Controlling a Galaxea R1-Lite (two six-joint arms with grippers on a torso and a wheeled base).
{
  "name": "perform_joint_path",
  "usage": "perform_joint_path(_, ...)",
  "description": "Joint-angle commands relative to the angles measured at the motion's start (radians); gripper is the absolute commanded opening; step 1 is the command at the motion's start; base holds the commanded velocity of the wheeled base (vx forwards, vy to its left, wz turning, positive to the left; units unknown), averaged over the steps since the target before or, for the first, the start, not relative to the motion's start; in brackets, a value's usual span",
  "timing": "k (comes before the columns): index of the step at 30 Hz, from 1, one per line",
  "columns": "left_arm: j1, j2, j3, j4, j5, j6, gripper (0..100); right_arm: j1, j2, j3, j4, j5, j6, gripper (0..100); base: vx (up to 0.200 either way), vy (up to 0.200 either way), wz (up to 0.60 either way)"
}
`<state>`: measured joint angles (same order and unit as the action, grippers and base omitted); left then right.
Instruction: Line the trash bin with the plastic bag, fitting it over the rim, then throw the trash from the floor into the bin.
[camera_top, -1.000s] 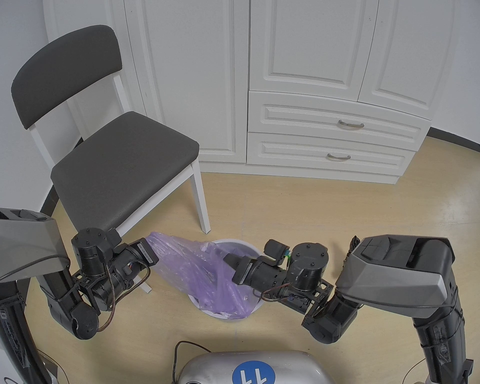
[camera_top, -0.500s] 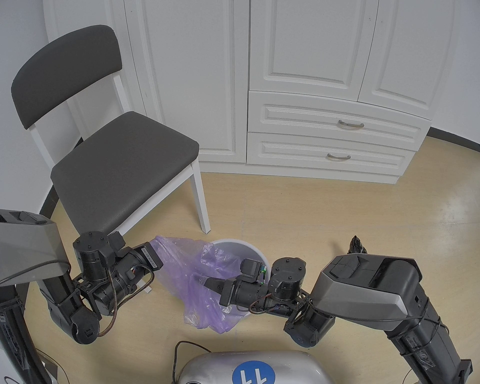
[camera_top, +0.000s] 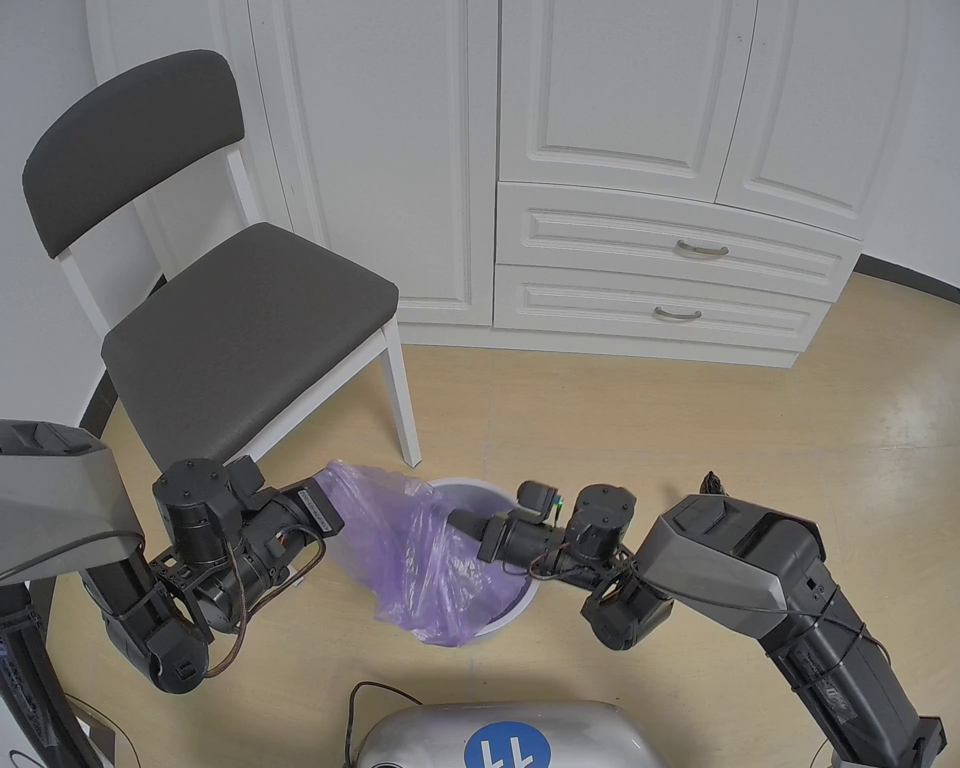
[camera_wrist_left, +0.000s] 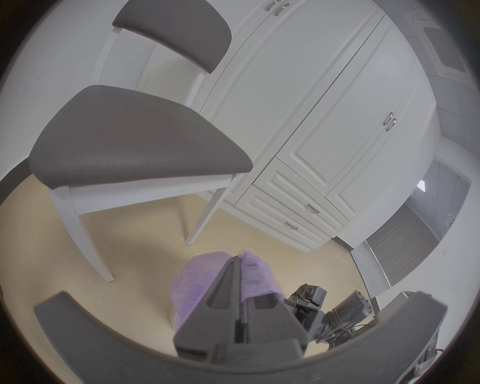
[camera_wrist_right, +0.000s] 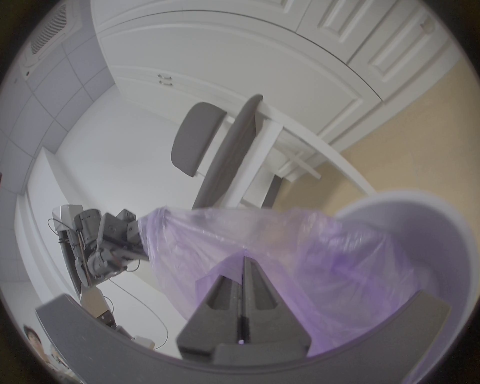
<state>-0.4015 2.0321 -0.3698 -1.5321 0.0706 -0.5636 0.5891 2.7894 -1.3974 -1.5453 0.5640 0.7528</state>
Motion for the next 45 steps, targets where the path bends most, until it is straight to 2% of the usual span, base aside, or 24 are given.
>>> perform_joint_path(1, -0.040, 0.010, -0.081, 0.000, 0.049, -0.016, 0, -0.097, 0.015, -0.130, 0.027, 0.000, -0.006, 0, 0.000, 0.000, 0.00)
perform_joint_path(5, -0.057, 0.025, -0.144, 0.001, 0.078, -0.056, 0, -0.146, -0.019, -0.152, 0.027, -0.001, -0.050, 0, 0.000, 0.000, 0.00)
perform_joint_path(8, -0.074, 0.066, -0.182, 0.001, 0.136, -0.067, 0, -0.187, -0.047, -0.126, 0.025, -0.004, -0.121, 0, 0.000, 0.000, 0.00)
perform_joint_path(12, -0.092, 0.091, -0.170, 0.001, 0.169, -0.064, 0, -0.177, -0.062, -0.008, 0.017, -0.052, -0.139, 0, 0.000, 0.000, 0.00)
perform_joint_path(14, -0.094, 0.094, -0.158, 0.001, 0.169, -0.065, 0, -0.140, -0.059, 0.032, 0.017, -0.124, -0.158, 0, 0.000, 0.000, 0.00)
perform_joint_path(16, -0.094, 0.094, -0.146, 0.001, 0.169, -0.067, 0, -0.101, -0.057, 0.054, 0.019, -0.233, -0.167, 0, 0.000, 0.000, 0.00)
perform_joint_path(17, -0.094, 0.094, -0.144, 0.001, 0.169, -0.067, 0, -0.095, -0.059, 0.057, 0.021, -0.250, -0.167, 0, 0.000, 0.000, 0.00)
perform_joint_path(18, -0.091, 0.092, -0.136, 0.001, 0.169, -0.067, 0, -0.057, -0.068, 0.084, 0.022, -0.334, -0.170, 0, 0.000, 0.000, 0.00)
perform_joint_path(19, -0.089, 0.092, -0.132, 0.000, 0.169, -0.067, 0, -0.038, -0.076, 0.107, 0.022, -0.368, -0.171, 0, 0.000, 0.000, 0.00)
perform_joint_path(20, -0.089, 0.092, -0.132, 0.000, 0.169, -0.067, 0, -0.038, -0.076, 0.107, 0.022, -0.368, -0.171, 0, 0.000, 0.000, 0.00)
perform_joint_path(21, -0.086, 0.091, -0.130, 0.001, 0.169, -0.067, 0, 0.000, -0.102, 0.163, 0.021, -0.434, -0.182, 0, 0.000, 0.000, 0.00)
perform_joint_path(27, -0.074, 0.077, -0.130, 0.000, 0.172, -0.065, 0, 0.098, -0.080, 0.169, 0.027, -0.610, -0.253, 0, 0.000, 0.000, 0.00)
perform_joint_path(31, -0.071, 0.045, -0.120, 0.001, 0.170, -0.067, 0, 0.126, -0.051, 0.090, 0.059, -0.635, -0.270, 0, 0.000, 0.000, 0.00)
perform_joint_path(35, -0.073, 0.019, -0.107, 0.000, 0.170, -0.065, 0, 0.144, -0.016, -0.075, 0.214, -0.667, -0.274, 0, 0.000, 0.000, 0.00)
perform_joint_path(39, -0.080, 0.022, -0.106, 0.000, 0.170, -0.067, 0, 0.138, 0.047, -0.215, 0.301, -0.668, -0.277, 0, 0.000, 0.000, 0.00)
perform_joint_path(45, -0.088, 0.028, -0.104, 0.000, 0.170, -0.067, 0, 0.098, 0.101, -0.241, 0.332, -0.661, -0.299, 0, 0.000, 0.000, 0.00)
